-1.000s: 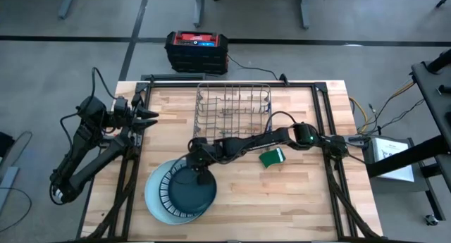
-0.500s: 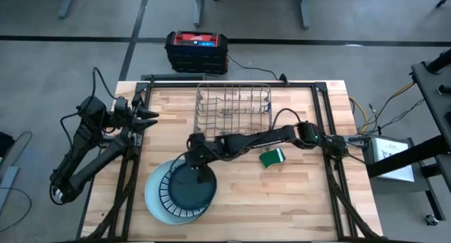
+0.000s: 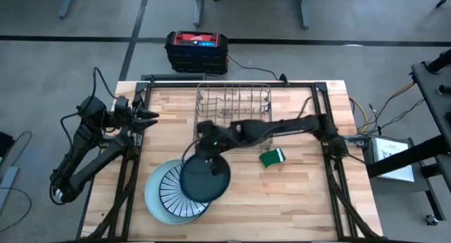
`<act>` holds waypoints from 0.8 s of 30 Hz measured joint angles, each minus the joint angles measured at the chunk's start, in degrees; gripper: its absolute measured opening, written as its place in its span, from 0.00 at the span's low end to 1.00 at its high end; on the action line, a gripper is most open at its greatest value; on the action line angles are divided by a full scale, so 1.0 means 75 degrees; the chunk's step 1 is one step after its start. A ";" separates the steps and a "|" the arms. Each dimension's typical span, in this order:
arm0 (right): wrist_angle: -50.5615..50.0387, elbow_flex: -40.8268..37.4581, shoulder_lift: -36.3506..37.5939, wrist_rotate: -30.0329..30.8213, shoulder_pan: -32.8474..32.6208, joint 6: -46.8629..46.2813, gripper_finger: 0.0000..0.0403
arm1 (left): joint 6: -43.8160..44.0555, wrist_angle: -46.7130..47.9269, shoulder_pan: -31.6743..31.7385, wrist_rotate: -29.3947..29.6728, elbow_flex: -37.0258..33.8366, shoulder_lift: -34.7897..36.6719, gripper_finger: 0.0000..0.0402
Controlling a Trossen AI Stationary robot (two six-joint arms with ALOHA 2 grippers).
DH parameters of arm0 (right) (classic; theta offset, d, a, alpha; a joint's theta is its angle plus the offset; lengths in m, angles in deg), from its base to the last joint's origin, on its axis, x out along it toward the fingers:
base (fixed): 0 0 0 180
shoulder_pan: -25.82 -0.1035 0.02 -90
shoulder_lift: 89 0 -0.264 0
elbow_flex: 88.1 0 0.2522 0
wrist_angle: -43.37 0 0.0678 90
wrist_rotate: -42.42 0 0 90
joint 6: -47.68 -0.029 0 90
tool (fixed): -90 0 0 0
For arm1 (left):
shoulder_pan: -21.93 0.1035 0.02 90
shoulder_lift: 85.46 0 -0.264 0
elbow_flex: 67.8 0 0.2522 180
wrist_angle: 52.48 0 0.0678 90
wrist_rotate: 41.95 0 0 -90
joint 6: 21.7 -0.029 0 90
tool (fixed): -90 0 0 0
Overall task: Sort dishes
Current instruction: Put the dark green plate into the dish rack
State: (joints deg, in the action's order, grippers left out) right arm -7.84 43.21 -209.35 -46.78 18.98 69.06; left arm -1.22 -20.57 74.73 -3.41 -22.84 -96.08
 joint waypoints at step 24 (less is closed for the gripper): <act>0.4545 -0.4045 0.3885 -0.0118 0.1894 0.5935 0.00 | -0.0306 -0.0314 0.0002 0.0936 0.0000 0.0001 0.29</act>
State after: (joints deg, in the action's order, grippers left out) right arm 26.24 12.87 -180.21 -47.66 33.18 113.57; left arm -3.51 -22.93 74.75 3.61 -22.84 -96.07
